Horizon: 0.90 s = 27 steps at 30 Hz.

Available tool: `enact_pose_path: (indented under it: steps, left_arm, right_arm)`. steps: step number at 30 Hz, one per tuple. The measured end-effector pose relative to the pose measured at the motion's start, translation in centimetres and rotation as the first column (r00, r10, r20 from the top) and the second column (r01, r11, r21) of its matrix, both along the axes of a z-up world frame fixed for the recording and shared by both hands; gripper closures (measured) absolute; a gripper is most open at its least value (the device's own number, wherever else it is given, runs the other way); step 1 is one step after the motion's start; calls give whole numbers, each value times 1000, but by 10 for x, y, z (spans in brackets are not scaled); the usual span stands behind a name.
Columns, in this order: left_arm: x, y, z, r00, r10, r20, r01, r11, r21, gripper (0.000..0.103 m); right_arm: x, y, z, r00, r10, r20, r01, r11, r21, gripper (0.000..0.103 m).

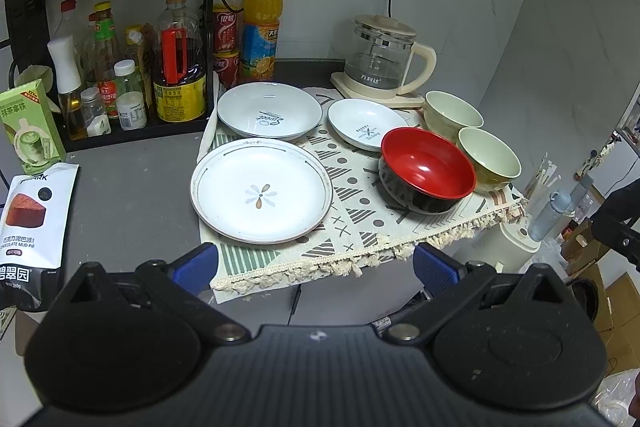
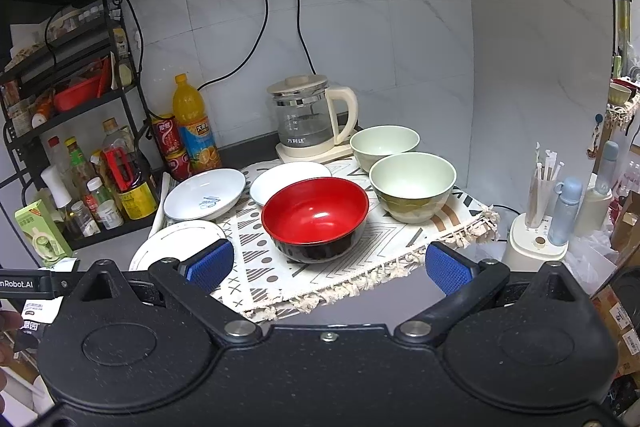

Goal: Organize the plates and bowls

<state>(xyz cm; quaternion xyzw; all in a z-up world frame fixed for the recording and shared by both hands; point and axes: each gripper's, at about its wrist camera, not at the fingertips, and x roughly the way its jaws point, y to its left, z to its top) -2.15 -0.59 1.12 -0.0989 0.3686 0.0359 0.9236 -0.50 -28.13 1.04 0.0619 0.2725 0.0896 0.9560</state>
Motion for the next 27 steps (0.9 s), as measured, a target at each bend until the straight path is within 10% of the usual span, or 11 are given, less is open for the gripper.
enact_pose_path:
  steps: [27]
  left_arm:
    - [-4, -31, 8, 1000, -7, 12, 6, 999, 51, 1]
  right_arm:
    - [-4, -9, -2, 999, 36, 8, -36, 999, -7, 0]
